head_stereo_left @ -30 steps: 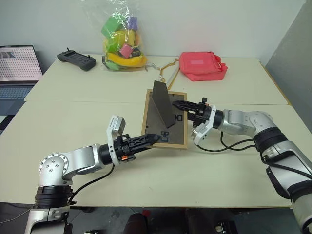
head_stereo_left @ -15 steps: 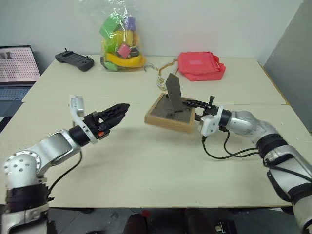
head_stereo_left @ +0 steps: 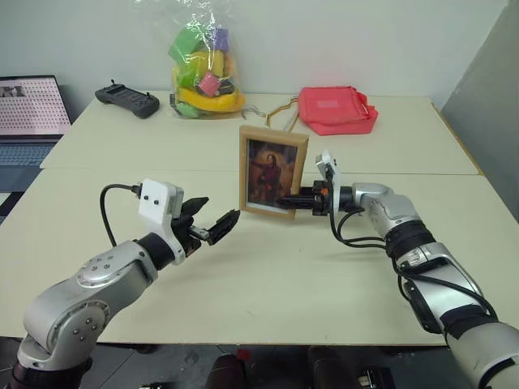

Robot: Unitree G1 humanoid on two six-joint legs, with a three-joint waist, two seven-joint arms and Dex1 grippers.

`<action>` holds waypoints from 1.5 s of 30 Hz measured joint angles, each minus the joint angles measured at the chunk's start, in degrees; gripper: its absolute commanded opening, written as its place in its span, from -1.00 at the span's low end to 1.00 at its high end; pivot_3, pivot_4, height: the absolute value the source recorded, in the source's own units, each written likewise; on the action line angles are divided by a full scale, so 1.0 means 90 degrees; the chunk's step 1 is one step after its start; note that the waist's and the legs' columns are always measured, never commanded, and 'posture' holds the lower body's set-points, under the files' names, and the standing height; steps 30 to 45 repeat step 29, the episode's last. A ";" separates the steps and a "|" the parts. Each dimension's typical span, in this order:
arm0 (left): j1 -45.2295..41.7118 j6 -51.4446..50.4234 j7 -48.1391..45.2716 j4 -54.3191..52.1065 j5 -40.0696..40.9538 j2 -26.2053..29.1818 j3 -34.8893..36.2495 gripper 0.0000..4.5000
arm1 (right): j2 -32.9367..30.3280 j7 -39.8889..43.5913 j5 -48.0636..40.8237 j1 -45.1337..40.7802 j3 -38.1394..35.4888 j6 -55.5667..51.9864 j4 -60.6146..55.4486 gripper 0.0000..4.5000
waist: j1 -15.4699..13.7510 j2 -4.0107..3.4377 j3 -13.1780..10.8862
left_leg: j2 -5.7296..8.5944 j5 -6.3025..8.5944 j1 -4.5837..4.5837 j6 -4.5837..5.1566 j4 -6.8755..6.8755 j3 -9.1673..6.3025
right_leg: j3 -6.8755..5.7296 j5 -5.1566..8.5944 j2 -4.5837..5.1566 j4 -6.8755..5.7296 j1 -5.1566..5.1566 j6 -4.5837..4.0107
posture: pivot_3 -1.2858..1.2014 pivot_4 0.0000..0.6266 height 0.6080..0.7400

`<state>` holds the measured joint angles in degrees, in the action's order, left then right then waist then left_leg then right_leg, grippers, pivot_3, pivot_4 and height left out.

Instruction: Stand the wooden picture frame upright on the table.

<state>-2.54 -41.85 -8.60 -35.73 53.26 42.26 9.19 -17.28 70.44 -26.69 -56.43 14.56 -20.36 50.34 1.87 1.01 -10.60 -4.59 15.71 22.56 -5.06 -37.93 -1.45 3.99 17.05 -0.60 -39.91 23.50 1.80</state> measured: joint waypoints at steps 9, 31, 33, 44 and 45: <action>0.0218 0.0099 -0.0393 -0.0053 -0.0533 -0.0242 -0.0025 1.00 | 0.0256 0.0075 0.0604 0.0335 -0.0299 0.0501 0.0216 0.28 | -0.0006 0.0001 0.0000 | -0.0001 0.0001 0.0003 0.0001 0.0000 -0.0002 | -0.0002 0.0000 0.0000 -0.0002 0.0003 0.0001 | 0.03 -0.52 1.00; -0.1279 -0.0445 -0.3091 0.2443 -0.0585 0.1297 0.0541 1.00 | -0.2316 -0.0087 0.0878 0.2224 -0.1104 -0.0772 -0.4658 0.98 | 0.0050 -0.0007 -0.0007 | -0.0007 0.0002 -0.0002 0.0003 0.0008 -0.0012 | -0.0003 0.0002 -0.0018 -0.0006 0.0007 0.0001 | 0.03 -0.52 1.00; -0.1279 -0.0445 -0.3091 0.2443 -0.0585 0.1297 0.0541 1.00 | -0.2316 -0.0087 0.0878 0.2224 -0.1104 -0.0772 -0.4658 0.98 | 0.0050 -0.0007 -0.0007 | -0.0007 0.0002 -0.0002 0.0003 0.0008 -0.0012 | -0.0003 0.0002 -0.0018 -0.0006 0.0007 0.0001 | 0.03 -0.52 1.00; -0.1279 -0.0445 -0.3091 0.2443 -0.0585 0.1297 0.0541 1.00 | -0.2316 -0.0087 0.0878 0.2224 -0.1104 -0.0772 -0.4658 0.98 | 0.0050 -0.0007 -0.0007 | -0.0007 0.0002 -0.0002 0.0003 0.0008 -0.0012 | -0.0003 0.0002 -0.0018 -0.0006 0.0007 0.0001 | 0.03 -0.52 1.00; -0.1279 -0.0445 -0.3091 0.2443 -0.0585 0.1297 0.0541 1.00 | -0.2316 -0.0087 0.0878 0.2224 -0.1104 -0.0772 -0.4658 0.98 | 0.0050 -0.0007 -0.0007 | -0.0007 0.0002 -0.0002 0.0003 0.0008 -0.0012 | -0.0003 0.0002 -0.0018 -0.0006 0.0007 0.0001 | 0.03 -0.52 1.00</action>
